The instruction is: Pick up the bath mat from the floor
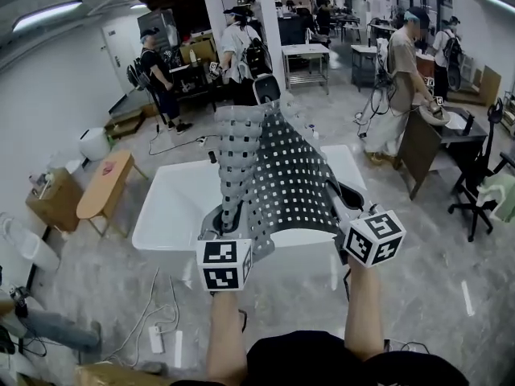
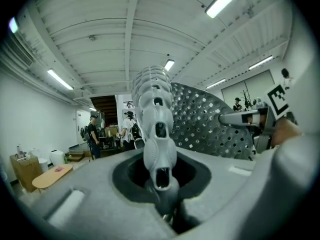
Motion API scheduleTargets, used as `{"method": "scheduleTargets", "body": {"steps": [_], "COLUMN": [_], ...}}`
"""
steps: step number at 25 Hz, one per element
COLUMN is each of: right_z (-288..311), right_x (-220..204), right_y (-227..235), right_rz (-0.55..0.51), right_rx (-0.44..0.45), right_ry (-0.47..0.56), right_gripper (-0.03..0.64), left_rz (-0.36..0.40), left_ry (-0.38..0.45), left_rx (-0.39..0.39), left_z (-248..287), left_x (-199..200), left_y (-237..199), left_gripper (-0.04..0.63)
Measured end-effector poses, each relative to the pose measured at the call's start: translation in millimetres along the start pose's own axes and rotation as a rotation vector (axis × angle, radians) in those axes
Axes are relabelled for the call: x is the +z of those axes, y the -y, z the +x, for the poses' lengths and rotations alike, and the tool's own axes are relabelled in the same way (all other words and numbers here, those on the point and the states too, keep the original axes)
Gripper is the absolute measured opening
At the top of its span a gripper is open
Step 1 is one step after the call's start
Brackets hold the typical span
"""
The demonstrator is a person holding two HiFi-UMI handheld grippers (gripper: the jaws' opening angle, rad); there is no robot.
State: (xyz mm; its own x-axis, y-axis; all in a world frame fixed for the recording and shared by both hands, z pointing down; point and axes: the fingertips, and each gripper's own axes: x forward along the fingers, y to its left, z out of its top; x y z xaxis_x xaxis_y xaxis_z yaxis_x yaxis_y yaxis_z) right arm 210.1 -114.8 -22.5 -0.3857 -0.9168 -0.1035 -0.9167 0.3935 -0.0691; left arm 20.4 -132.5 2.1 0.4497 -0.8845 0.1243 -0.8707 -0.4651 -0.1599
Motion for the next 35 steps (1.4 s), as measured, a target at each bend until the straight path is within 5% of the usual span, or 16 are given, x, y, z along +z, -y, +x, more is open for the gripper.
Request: {"method": "scheduleTargets", "body": {"steps": [35], "right_z": [-17], "right_x": [7], "right_y": [13], "right_rz": [-0.040], "right_rx": [-0.045], "right_ry": [0.020], "right_gripper": [0.025], "left_rz": [-0.026], "left_ry": [0.022], "left_rx": [-0.057], "left_z": [14], "left_x": [10], "left_y": [31], "left_gripper": [0.054]}}
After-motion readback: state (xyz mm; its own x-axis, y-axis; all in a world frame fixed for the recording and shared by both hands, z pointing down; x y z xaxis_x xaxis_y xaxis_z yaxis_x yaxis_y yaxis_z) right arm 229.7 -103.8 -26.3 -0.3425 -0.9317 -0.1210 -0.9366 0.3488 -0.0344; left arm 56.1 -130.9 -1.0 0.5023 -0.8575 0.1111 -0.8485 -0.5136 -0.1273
